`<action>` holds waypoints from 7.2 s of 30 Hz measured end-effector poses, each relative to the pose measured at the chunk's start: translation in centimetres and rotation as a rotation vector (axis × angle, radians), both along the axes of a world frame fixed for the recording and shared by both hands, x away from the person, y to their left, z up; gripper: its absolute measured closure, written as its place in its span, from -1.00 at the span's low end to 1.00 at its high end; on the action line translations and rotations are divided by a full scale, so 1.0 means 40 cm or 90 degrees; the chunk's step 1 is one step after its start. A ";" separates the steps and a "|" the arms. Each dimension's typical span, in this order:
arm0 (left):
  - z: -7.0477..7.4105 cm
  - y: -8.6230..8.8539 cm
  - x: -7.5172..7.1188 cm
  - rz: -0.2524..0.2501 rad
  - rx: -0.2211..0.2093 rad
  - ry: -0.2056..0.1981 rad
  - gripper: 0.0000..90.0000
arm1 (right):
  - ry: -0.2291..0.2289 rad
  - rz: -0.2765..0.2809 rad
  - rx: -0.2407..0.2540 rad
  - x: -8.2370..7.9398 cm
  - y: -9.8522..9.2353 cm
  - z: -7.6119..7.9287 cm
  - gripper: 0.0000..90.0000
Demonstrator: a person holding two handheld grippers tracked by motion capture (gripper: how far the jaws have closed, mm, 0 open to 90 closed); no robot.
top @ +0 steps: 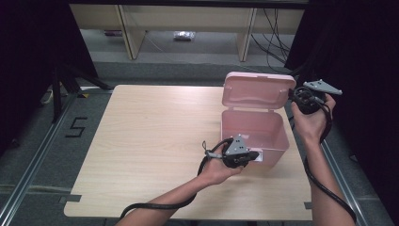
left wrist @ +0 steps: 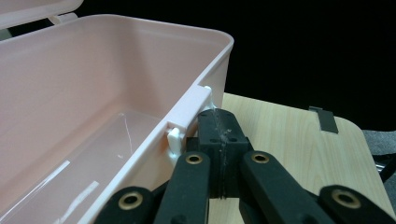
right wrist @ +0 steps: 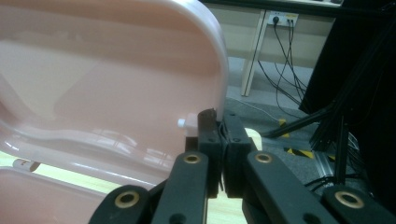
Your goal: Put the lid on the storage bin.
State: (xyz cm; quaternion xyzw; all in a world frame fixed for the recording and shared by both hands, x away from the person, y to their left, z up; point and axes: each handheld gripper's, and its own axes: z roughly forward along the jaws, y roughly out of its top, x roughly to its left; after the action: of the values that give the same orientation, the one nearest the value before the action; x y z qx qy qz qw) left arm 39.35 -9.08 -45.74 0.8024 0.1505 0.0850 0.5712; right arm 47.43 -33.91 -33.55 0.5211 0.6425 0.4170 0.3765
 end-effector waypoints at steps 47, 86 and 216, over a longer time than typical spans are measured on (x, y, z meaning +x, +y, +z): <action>0.000 0.001 0.001 -0.003 0.002 -0.002 1.00 | -0.027 -0.002 -0.030 -0.080 0.003 -0.032 0.98; 0.002 0.000 0.002 -0.004 0.007 -0.002 1.00 | -0.038 -0.008 -0.030 -0.111 0.009 -0.052 0.98; 0.117 0.192 0.062 0.111 -0.072 -0.024 1.00 | 0.008 -0.019 0.011 -0.239 0.003 -0.173 1.00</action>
State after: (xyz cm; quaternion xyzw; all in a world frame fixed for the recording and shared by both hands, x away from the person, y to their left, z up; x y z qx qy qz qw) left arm 41.81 -1.40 -41.04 0.7512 0.2136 0.1405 0.6085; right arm 37.89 -33.78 -40.47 0.5364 0.6336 0.4136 0.3738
